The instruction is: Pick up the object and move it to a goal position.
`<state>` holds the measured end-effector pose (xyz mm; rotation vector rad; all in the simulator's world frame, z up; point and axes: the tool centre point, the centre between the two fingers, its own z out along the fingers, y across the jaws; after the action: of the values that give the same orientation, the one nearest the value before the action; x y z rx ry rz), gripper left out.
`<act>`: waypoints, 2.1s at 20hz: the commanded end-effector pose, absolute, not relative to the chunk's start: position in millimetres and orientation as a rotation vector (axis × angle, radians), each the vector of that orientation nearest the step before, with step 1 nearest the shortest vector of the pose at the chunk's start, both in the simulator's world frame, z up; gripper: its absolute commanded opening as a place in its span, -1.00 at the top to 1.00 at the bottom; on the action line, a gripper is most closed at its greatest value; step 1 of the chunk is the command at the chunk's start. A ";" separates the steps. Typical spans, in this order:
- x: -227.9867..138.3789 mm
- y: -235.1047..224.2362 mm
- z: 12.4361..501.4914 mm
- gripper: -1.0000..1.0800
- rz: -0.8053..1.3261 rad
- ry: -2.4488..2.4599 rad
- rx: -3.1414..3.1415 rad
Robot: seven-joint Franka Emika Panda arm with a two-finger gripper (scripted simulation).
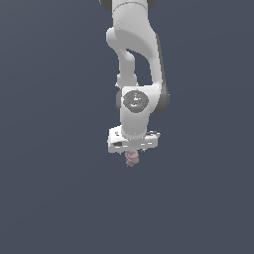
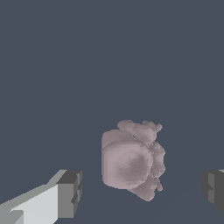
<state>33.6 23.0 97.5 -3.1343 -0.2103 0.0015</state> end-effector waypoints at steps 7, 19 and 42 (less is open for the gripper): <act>33.5 23.0 82.8 -0.92 0.001 -0.212 -3.134; 34.4 23.2 46.5 1.00 0.000 -0.215 -3.134; 12.7 21.8 74.6 1.00 -0.002 -0.213 -3.135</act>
<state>17.0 21.8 68.6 -3.1350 -0.2126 -0.0004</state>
